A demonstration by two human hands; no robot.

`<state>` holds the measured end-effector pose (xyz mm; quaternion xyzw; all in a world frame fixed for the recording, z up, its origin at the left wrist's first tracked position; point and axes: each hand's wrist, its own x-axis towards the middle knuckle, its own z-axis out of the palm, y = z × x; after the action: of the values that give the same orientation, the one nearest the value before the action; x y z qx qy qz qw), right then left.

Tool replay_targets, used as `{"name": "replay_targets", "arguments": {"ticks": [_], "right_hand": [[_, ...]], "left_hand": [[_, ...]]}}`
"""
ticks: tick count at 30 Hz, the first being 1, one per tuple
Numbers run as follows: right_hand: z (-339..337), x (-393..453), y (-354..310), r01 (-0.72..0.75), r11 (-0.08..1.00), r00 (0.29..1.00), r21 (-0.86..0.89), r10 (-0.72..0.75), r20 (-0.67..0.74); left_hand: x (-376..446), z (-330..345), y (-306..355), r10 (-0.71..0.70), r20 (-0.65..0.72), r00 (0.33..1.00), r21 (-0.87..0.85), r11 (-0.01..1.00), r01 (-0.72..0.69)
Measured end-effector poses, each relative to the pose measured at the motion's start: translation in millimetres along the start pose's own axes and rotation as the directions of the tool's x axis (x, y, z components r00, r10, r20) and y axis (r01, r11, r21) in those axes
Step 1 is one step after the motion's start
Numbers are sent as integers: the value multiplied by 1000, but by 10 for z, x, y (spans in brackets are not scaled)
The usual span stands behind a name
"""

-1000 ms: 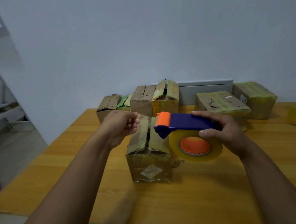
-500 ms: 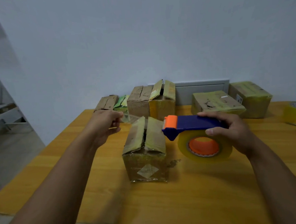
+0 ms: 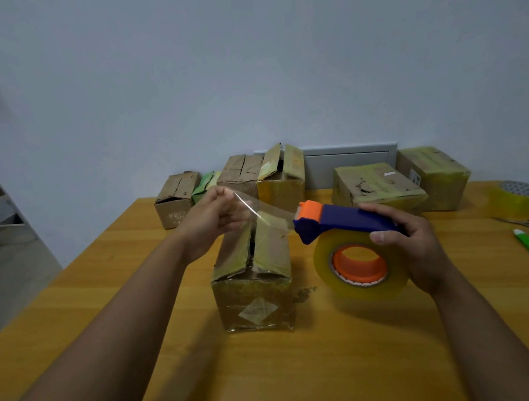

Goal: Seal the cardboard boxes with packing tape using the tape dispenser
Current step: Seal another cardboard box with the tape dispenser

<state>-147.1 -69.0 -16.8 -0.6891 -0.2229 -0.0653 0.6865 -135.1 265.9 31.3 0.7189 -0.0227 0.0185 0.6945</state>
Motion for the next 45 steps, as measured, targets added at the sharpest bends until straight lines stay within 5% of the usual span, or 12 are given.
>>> {"name": "replay_targets", "arguments": {"ticks": [10, 17, 21, 26, 30, 41, 45], "right_hand": [[-78, 34, 11, 5, 987, 998, 160, 6, -70], [-70, 90, -16, 23, 986, 997, 165, -9, -83], [-109, 106, -74, 26, 988, 996, 155, -13, -84], [-197, 88, -146, 29, 986, 996, 166, -15, -84], [-228, 52, -156, 37, 988, 997, 151, -26, -77], [-327, 41, -248, 79, 996, 978, 46, -69, -197], [-357, 19, -333, 76, 997, 973, 12, -71, -218]], "left_hand": [[-203, 217, -74, 125, 86, 988, 120, 984, -135], [-214, 544, -207, 41, -280, 959, 139, 990, -2], [-302, 793, -177, 58, -376, 925, 133, 991, -8], [-321, 581, -58, 282, -31, 959, 258, 929, -265], [-325, 629, -219, 283, 113, 952, 405, 862, -304], [-299, 1245, -337, 313, -392, 865, 589, 808, -26], [-304, 1465, -255, 215, -464, 859, 400, 916, -12]]}}
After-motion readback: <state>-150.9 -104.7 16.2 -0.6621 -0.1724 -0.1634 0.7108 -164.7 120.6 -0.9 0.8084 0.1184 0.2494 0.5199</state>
